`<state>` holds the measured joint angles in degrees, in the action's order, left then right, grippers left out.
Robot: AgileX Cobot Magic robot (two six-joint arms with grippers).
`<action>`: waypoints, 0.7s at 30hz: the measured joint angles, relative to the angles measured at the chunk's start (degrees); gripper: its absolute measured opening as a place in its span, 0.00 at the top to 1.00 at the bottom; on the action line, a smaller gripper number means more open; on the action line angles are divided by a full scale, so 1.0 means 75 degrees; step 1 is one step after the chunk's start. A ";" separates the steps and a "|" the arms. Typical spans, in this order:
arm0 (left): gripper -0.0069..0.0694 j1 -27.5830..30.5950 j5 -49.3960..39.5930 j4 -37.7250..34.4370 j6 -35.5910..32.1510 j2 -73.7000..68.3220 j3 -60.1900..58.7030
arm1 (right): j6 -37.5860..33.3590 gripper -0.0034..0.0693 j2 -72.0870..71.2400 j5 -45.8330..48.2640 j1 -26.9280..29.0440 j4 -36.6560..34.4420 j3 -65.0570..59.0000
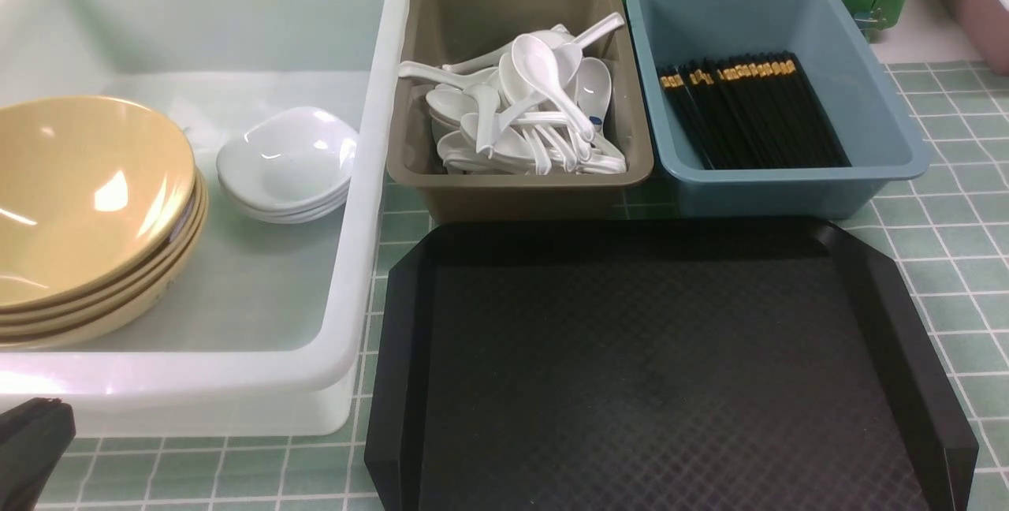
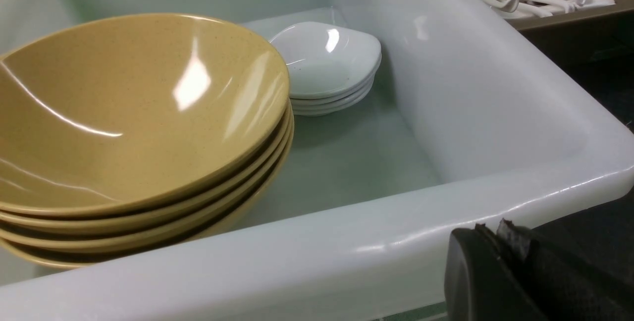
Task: On blue table put chopsticks spoon bowls plates into blue grey white boxes.
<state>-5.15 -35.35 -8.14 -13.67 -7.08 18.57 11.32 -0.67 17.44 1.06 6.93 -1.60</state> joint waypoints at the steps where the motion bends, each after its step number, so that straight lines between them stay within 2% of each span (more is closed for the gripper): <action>1: 0.91 0.0000 0.0000 0.0000 0.0000 0.0000 0.0000 | 0.0000 0.89 0.0000 0.0000 0.0000 0.0000 0.0000; 12: 0.91 0.0000 0.0189 -0.0009 0.0000 0.0000 -0.0127 | 0.0007 0.88 0.0000 0.0000 0.0000 0.0000 0.0000; 14: 0.91 0.0000 0.0641 -0.0027 0.0007 0.0000 -0.0396 | 0.0007 0.88 0.0000 0.0000 0.0000 0.0000 0.0000; 21: 0.91 0.0239 0.4183 0.0325 0.0931 0.0194 -0.2153 | 0.0007 0.87 0.0000 0.0000 0.0000 0.0000 0.0000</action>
<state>-3.36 -3.98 -5.71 -6.69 -5.63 2.43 11.37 -0.67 17.44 1.06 6.93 -1.60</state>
